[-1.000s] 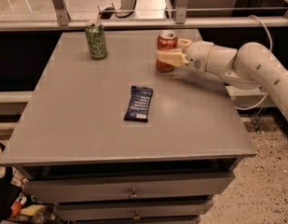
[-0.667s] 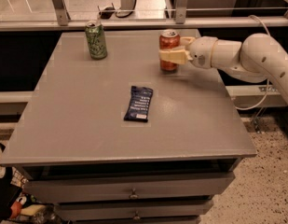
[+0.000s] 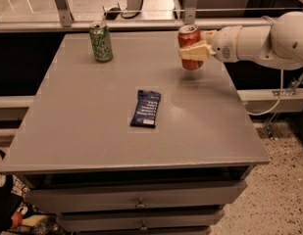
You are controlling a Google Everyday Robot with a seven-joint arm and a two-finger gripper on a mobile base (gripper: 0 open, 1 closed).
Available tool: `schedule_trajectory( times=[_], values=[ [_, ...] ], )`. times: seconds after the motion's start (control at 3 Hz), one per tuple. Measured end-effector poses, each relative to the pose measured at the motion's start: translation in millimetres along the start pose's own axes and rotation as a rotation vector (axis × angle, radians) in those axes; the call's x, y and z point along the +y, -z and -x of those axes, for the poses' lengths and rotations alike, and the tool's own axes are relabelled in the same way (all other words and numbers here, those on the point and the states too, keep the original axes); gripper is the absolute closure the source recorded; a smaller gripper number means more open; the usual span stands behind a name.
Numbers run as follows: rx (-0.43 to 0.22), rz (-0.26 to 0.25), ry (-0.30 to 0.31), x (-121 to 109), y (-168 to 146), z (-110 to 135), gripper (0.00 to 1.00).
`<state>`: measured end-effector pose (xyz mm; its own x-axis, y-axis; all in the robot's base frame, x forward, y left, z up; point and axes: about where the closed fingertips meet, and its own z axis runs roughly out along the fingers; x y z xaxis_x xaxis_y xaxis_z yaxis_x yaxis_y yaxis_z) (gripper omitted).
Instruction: Knock coke can over
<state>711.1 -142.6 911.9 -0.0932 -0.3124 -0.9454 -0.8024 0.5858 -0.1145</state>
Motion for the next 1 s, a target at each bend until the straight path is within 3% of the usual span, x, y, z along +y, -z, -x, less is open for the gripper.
schedule_trajectory(
  times=[1.0],
  values=[
    [0.297, -0.02, 0.092, -12.1, 5.1, 1.2, 1.0]
  ],
)
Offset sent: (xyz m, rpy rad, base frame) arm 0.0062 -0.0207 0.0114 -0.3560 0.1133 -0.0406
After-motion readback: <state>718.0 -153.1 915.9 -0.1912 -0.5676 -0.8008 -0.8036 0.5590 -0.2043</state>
